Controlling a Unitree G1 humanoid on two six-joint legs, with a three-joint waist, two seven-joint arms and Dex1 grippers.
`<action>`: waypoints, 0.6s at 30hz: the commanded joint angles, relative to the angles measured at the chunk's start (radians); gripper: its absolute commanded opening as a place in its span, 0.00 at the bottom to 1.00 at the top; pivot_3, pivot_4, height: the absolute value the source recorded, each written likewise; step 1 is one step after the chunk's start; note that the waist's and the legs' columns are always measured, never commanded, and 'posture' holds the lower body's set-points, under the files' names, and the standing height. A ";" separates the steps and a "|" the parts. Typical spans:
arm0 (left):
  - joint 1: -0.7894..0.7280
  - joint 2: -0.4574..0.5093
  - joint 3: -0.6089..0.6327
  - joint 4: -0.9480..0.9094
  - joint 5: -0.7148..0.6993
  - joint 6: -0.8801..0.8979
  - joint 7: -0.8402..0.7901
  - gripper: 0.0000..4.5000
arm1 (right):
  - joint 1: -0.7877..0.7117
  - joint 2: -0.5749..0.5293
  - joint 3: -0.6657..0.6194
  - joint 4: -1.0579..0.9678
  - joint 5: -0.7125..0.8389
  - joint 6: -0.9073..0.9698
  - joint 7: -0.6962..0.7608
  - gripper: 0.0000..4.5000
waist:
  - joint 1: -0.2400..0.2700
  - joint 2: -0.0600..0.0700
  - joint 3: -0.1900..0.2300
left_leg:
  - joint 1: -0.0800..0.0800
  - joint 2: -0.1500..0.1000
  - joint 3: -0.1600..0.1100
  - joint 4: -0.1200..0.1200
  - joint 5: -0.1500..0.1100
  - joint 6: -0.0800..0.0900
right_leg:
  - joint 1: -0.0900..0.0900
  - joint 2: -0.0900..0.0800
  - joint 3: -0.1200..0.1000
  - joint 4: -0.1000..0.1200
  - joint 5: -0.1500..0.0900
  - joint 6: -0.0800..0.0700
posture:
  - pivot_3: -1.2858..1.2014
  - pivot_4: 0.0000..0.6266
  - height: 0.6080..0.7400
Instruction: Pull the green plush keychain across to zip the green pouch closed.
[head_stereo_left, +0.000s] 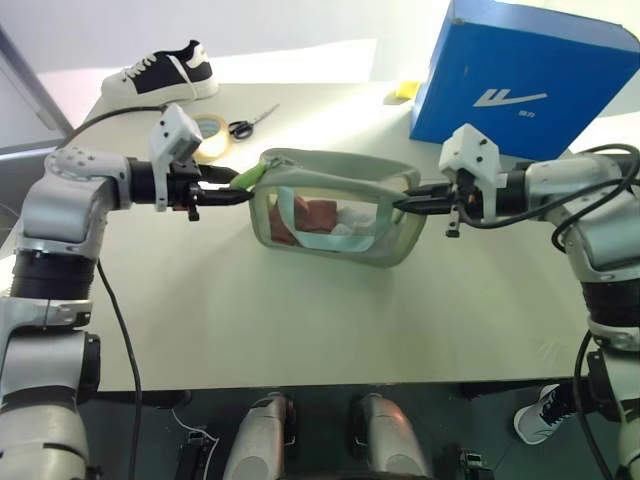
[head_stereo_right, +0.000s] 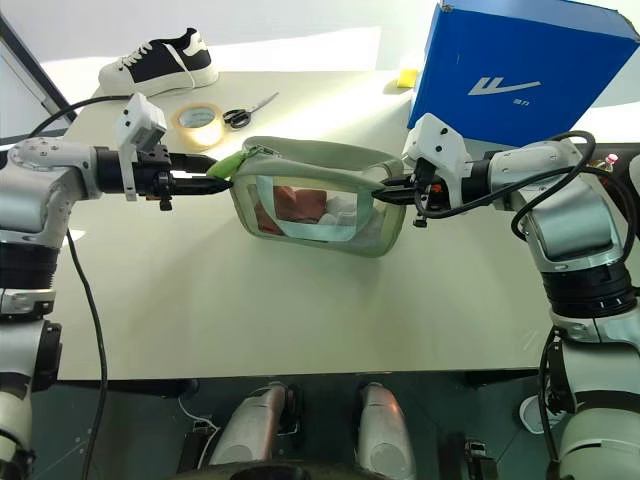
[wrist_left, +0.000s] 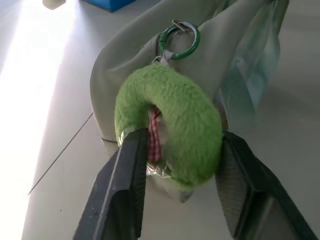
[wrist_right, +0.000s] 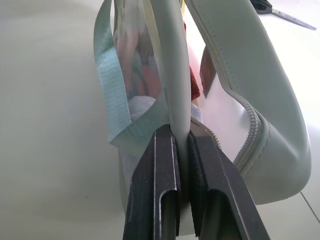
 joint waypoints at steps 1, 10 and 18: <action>-0.032 0.006 0.035 -0.030 -0.026 0.010 -0.002 0.02 | -0.007 0.002 -0.009 -0.001 -0.006 -0.017 -0.007 0.00 | 0.000 0.000 0.000 | 0.000 0.000 0.000 0.000 0.000 0.000 | 0.000 0.000 0.000 0.000 0.000 0.000 | 0.52 0.24 1.00; -0.184 -0.112 -0.019 -0.016 -0.005 -0.050 0.019 0.01 | -0.012 0.016 -0.004 -0.005 -0.010 -0.016 -0.011 0.00 | 0.006 -0.001 0.000 | 0.000 0.000 -0.001 0.001 0.000 0.000 | 0.001 0.000 -0.001 0.000 0.000 0.000 | 0.52 0.24 1.00; -0.108 -0.111 -0.140 -0.001 0.137 -0.262 -0.041 0.01 | 0.005 0.027 -0.005 -0.039 -0.010 0.001 -0.021 0.00 | -0.001 0.000 0.000 | 0.001 0.000 0.000 0.001 0.000 0.000 | 0.001 0.001 -0.001 0.000 0.000 0.000 | 0.52 0.24 1.00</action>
